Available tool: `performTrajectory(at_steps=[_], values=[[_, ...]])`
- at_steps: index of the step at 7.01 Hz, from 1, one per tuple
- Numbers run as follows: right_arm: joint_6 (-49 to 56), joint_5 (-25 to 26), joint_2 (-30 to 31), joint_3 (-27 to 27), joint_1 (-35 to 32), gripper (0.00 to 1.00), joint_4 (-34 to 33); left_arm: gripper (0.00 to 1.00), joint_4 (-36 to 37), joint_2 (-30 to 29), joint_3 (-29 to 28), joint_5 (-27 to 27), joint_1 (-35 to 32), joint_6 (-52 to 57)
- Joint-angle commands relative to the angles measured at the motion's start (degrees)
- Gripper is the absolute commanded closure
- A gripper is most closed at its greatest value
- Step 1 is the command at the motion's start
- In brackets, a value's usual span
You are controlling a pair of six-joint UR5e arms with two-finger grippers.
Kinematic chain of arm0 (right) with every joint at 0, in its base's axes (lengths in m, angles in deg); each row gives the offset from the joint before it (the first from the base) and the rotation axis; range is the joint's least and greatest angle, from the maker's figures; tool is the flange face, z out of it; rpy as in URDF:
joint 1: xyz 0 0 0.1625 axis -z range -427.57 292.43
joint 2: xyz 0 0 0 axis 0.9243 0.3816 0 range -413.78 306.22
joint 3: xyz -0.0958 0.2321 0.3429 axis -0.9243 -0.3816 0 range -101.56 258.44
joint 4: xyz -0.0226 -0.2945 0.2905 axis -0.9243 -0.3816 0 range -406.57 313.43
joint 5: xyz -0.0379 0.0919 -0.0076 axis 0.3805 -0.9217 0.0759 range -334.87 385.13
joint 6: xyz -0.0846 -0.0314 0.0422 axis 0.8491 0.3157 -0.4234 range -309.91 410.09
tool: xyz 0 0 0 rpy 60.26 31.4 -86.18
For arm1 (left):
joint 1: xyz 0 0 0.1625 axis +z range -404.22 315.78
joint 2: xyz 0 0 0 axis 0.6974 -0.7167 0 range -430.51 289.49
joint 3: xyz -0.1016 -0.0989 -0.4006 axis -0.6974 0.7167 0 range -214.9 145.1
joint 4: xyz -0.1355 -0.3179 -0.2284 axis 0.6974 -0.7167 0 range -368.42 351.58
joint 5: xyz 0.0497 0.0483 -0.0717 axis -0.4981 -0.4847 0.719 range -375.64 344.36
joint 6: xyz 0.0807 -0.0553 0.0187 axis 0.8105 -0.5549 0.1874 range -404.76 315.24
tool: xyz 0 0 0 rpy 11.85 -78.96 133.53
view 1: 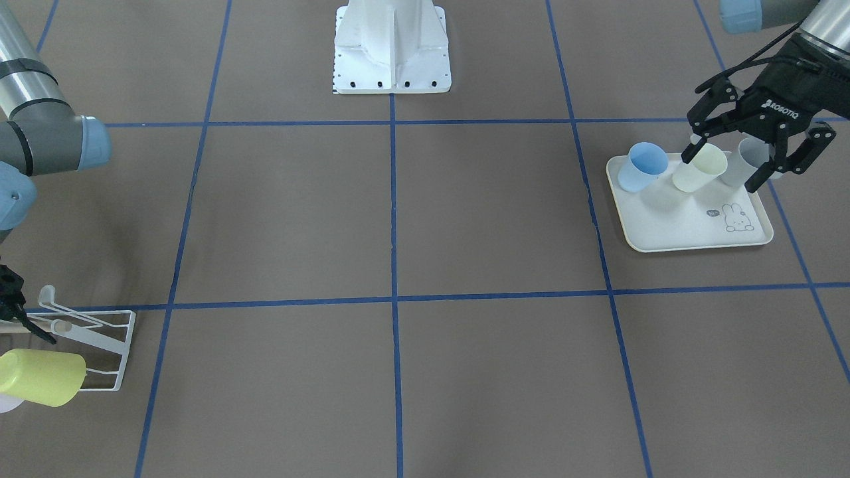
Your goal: Transfer IKEA cup to right arm and place on rack
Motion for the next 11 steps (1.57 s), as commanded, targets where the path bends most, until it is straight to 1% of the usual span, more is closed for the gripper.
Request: performTrajectory(at_steps=[1, 3, 4, 5, 6, 7, 8, 9, 10, 11], values=[[-0.7, 0.2, -0.3, 0.6, 0.1, 0.01, 0.0, 0.0, 0.0, 0.0, 0.0, 0.0, -0.1, 0.0], [-0.9, -0.6, -1.9, 7.0, -1.4, 0.01, -0.3, 0.0, 0.1, 0.0, 0.0, 0.0, -0.7, 0.0], [-3.0, -4.1, -2.1, 10.7, -3.2, 0.01, -0.4, 0.0, 0.1, 0.0, 0.0, 0.0, -0.8, 0.0], [-8.9, -9.8, -2.1, 14.1, -4.2, 0.01, -0.8, 0.0, 0.2, 0.0, 0.0, -0.2, -0.8, 0.0], [-17.1, -13.8, -1.7, 17.3, -4.2, 0.01, -1.1, 0.0, 0.4, 0.0, -0.1, -0.3, -1.0, 0.3], [-28.8, -19.9, -1.3, 19.0, -4.2, 0.01, -1.1, 0.0, 0.6, 0.1, -0.2, -0.7, -1.3, 0.4], [-40.0, -27.4, -1.1, 20.9, -4.2, 0.01, -1.0, 0.0, 0.6, 1.2, -0.2, -0.9, -2.5, 1.0], [-52.9, -34.8, -0.1, 23.4, -4.2, 0.01, -0.8, 0.0, 0.6, 3.2, -0.2, -1.0, -3.6, 5.0], [-67.7, -42.7, 0.6, 25.6, -4.1, 0.01, -0.2, 0.0, 0.4, 5.4, -0.2, -1.1, -3.7, 6.3], [-81.9, -49.8, 0.4, 28.1, -3.4, 0.01, 0.0, 0.0, 0.3, 6.8, -0.1, -3.1, -3.5, 5.6]])
